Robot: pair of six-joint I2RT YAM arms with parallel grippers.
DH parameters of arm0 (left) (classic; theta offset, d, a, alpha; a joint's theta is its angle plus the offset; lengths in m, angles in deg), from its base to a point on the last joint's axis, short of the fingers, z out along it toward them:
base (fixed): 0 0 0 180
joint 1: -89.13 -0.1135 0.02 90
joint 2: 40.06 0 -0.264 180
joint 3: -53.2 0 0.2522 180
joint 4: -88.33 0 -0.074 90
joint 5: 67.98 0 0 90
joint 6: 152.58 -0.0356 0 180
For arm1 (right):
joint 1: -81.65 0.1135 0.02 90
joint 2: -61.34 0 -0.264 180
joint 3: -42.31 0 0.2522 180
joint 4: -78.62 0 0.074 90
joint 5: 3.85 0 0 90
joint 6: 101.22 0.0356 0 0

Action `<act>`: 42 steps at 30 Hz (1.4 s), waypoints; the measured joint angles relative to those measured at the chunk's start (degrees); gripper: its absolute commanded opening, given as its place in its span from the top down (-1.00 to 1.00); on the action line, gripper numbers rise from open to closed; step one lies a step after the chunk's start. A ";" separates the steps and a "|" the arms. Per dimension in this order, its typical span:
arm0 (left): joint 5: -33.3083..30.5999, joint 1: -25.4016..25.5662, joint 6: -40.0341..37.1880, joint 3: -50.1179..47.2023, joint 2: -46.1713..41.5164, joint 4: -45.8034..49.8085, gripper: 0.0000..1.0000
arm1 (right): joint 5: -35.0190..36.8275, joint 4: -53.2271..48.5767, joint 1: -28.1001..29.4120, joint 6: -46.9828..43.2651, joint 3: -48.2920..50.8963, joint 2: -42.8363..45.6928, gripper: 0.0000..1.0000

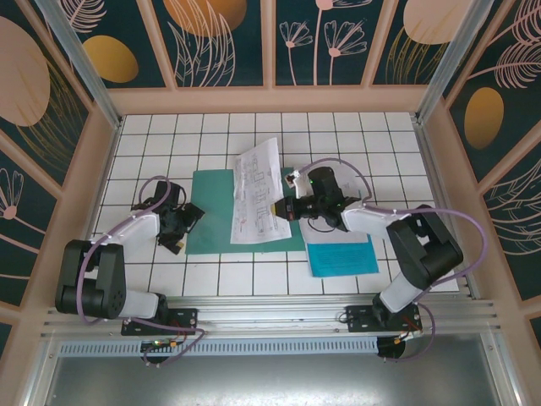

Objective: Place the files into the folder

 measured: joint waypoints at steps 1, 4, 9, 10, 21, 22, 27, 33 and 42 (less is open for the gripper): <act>0.09 -0.02 -0.07 -0.07 -0.07 -0.02 -0.98 | -0.22 1.03 0.11 1.07 0.09 -0.76 1.00; 0.13 -0.02 -0.11 -0.26 -0.20 -0.20 -0.98 | -0.22 3.87 0.63 3.41 0.09 -2.69 1.00; 0.33 -0.07 -0.13 -0.90 -0.74 -0.83 -0.98 | -0.17 6.82 2.49 5.95 0.07 -4.35 1.00; 0.33 -0.07 -0.13 -1.03 -0.87 -0.96 -0.98 | -0.17 7.32 2.71 6.21 0.07 -4.59 1.00; 1.18 -0.44 -0.11 -1.75 -1.57 -1.73 -0.98 | -0.15 10.58 4.04 9.16 -1.46 -9.38 1.00; 1.18 -0.44 -0.11 -1.75 -1.57 -1.75 -0.97 | -0.15 10.78 4.04 9.33 -1.73 -9.88 1.00; 1.22 -0.44 -0.11 -1.75 -1.57 -1.75 -0.98 | 0.02 12.15 4.33 10.88 -2.64 -11.80 1.00; 1.33 -0.44 -0.11 -1.75 -1.57 -1.75 -0.98 | 0.00 14.01 5.29 13.00 -3.93 -14.29 1.00; 1.33 -0.44 -0.13 -1.75 -1.44 -1.77 -0.98 | 0.04 15.30 6.34 15.63 -5.95 -17.38 1.00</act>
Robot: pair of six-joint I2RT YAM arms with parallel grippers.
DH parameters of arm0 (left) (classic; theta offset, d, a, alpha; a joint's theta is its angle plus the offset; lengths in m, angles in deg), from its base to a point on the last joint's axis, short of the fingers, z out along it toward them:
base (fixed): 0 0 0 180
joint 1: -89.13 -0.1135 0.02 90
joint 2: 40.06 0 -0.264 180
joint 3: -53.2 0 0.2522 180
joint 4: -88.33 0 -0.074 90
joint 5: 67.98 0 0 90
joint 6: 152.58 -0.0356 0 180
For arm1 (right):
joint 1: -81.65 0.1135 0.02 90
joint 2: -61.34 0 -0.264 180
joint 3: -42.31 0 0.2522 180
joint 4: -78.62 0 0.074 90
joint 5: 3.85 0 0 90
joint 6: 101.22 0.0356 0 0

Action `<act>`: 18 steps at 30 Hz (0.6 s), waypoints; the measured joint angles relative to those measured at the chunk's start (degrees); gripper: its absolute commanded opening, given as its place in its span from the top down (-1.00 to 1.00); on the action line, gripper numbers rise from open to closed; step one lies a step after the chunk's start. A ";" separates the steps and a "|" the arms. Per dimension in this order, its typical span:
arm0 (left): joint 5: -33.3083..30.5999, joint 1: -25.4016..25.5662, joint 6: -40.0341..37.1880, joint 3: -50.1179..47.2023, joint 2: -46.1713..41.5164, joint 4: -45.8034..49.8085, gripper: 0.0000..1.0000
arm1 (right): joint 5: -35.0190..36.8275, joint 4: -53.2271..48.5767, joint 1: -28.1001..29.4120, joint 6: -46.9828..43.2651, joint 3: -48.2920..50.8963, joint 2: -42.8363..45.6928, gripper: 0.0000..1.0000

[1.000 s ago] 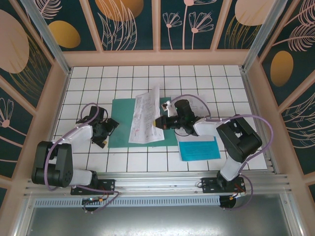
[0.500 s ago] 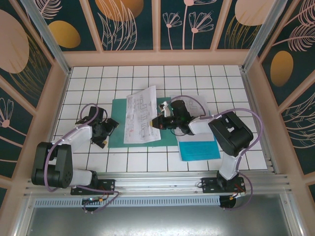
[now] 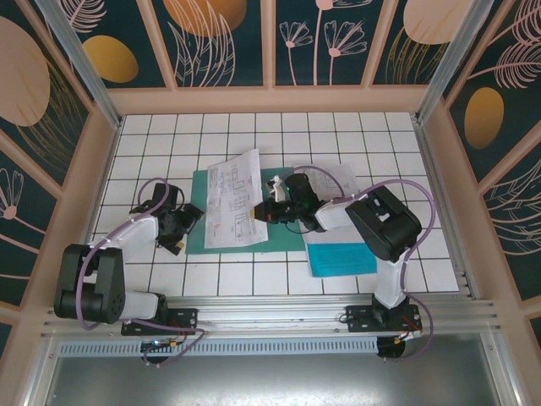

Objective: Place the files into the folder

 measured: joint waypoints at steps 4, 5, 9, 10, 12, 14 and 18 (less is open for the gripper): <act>0.02 0.00 0.02 -0.02 0.00 0.00 -0.98 | 0.70 0.33 0.44 1.07 -0.28 -0.92 1.00; 0.02 0.00 0.02 -0.02 0.00 -0.02 -0.98 | 0.98 0.39 0.57 1.38 -0.28 -1.07 1.00; 0.04 0.00 0.02 -0.13 0.11 -0.17 -0.98 | 1.75 0.81 1.44 2.78 -0.28 -1.79 1.00; 0.04 -0.04 0.02 -0.24 0.09 -0.31 -0.98 | 1.84 1.03 1.66 3.23 -0.28 -1.92 1.00; 0.20 -0.20 0.02 -0.42 0.09 -0.46 -0.98 | 2.51 1.46 2.21 3.93 -0.28 -2.40 1.00; 0.28 -0.26 0.04 -0.57 0.00 -0.70 -0.98 | 2.91 1.70 2.58 4.81 -0.28 -2.80 1.00; 0.33 -0.26 0.04 -0.96 -0.24 -1.14 -0.98 | 4.15 2.51 2.89 6.75 -0.26 -3.26 1.00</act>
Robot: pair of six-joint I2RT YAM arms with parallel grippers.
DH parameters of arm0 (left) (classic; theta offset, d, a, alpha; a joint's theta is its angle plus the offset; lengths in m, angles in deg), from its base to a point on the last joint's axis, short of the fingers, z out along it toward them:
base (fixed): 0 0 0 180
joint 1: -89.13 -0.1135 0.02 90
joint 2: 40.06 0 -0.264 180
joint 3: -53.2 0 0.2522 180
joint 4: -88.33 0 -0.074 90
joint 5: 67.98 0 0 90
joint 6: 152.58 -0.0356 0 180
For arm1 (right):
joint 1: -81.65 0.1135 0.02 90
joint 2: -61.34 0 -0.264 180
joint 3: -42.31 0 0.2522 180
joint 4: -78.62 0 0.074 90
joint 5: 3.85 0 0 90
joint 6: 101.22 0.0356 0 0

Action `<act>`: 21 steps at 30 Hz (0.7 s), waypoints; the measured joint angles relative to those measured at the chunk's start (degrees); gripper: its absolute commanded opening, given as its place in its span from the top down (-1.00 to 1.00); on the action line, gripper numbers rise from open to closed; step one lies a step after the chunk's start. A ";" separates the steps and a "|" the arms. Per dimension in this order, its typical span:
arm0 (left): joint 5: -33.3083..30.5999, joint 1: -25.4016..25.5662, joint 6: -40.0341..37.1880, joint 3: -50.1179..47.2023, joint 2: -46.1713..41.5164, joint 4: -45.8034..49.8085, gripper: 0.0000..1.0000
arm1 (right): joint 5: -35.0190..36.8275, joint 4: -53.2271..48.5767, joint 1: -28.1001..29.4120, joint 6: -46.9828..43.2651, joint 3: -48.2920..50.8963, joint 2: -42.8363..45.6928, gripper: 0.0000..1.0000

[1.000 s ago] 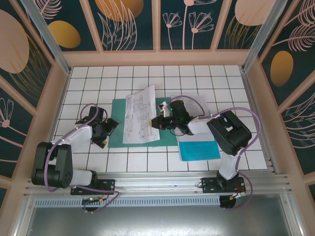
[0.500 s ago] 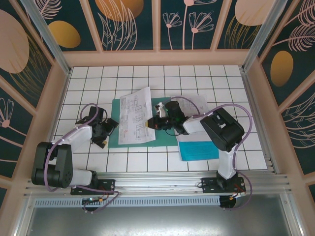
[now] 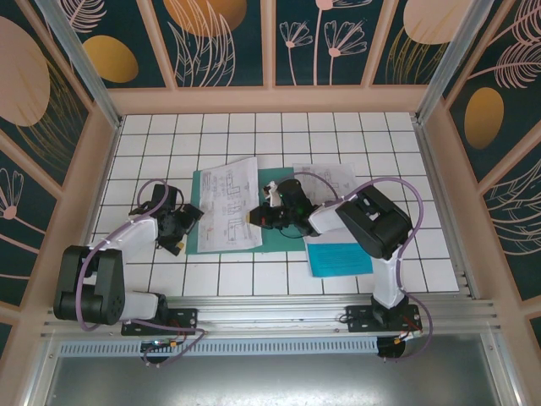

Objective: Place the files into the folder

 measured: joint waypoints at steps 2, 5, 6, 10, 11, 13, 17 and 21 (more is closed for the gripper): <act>0.02 -0.02 0.00 -0.02 0.00 -0.07 -0.98 | 0.48 0.42 0.00 1.05 0.00 -0.04 1.00; 0.17 -0.07 0.00 -0.11 0.00 -0.13 -0.98 | 1.44 1.49 0.22 2.25 0.00 -0.22 1.00; 0.17 -0.07 0.00 -0.11 0.00 -0.13 -0.98 | 1.75 1.73 0.39 2.69 0.00 -0.35 1.00; 0.31 -0.11 0.00 -0.13 0.00 -0.13 -0.98 | 2.82 2.19 1.25 3.50 -0.02 -1.09 1.00; 0.33 -0.11 0.00 -0.13 0.00 -0.13 -0.98 | 2.99 2.36 1.46 3.78 -0.02 -1.33 1.00; 0.35 -0.11 0.00 -0.17 0.00 -0.17 -0.97 | 3.15 2.64 1.79 4.37 -0.15 -1.88 1.00; 0.57 -0.26 -0.02 -0.17 0.00 -0.24 -0.98 | 3.34 3.04 2.27 5.03 -0.57 -2.80 1.00; 0.85 -0.44 -0.02 -0.17 0.07 -0.28 -0.98 | 3.50 3.74 2.71 5.92 -0.87 -3.28 1.00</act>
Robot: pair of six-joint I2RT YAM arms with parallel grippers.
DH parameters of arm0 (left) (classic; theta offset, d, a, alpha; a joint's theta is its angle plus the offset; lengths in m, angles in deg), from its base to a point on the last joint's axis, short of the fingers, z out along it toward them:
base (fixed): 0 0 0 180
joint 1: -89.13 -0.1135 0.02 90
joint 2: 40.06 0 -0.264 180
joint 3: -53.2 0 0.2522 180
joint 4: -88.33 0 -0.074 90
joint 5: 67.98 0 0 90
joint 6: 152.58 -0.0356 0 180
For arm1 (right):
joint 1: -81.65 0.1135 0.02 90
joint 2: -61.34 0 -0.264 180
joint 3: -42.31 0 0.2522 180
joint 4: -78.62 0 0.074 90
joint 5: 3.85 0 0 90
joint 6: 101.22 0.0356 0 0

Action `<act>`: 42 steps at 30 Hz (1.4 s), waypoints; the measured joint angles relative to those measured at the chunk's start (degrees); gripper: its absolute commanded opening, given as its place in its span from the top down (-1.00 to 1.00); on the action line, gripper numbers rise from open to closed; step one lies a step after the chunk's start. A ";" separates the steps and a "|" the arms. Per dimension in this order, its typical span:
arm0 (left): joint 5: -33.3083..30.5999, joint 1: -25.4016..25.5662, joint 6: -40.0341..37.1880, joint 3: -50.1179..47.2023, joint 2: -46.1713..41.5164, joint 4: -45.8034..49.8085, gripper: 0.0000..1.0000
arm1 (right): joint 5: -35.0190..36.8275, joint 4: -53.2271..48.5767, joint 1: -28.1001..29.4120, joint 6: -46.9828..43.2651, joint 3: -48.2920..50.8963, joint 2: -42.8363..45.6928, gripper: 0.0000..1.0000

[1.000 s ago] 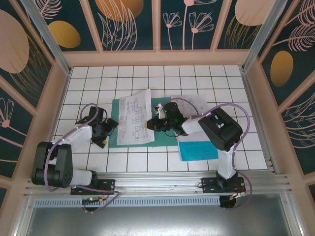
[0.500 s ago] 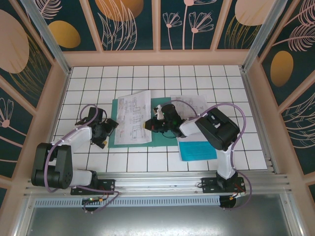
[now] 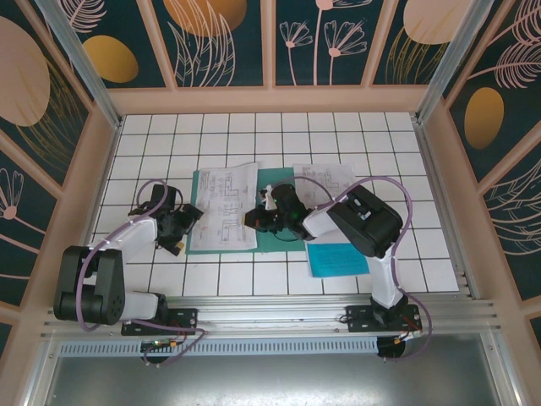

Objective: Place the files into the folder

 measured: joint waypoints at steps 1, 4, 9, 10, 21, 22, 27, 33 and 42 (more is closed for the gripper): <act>0.00 0.00 0.02 0.00 0.00 0.00 -0.98 | 0.00 0.13 0.09 0.07 -0.09 -0.11 1.00; 0.13 -0.04 0.02 0.00 0.11 -0.02 -0.98 | 0.11 0.33 0.35 0.15 -0.39 -0.46 1.00; 0.20 -0.04 0.02 0.02 0.26 -0.04 -0.98 | 0.11 0.33 0.68 0.15 -0.74 -0.57 1.00; 0.20 -0.04 0.02 0.02 0.28 -0.04 -0.98 | 0.11 0.31 0.72 0.13 -0.79 -0.57 1.00; 0.37 -0.22 0.04 0.02 0.39 -0.13 -0.98 | -0.09 -3.21 0.72 -0.17 -3.02 -1.20 1.00; 0.37 -0.22 0.04 0.02 0.39 -0.13 -0.98 | -0.09 -3.80 0.72 -0.33 -3.10 -1.22 1.00; 0.37 -0.26 0.22 0.07 0.39 -0.15 -0.98 | -0.09 -5.40 0.74 -0.55 -3.45 -1.22 1.00; 0.35 -0.26 0.20 0.07 -0.28 0.02 -0.98 | -0.11 -7.17 0.76 -0.72 -3.96 -0.48 0.35; 2.84 1.16 -0.92 0.28 -2.95 0.70 -0.98 | 7.32 -22.34 1.25 -0.35 -5.99 11.52 -0.04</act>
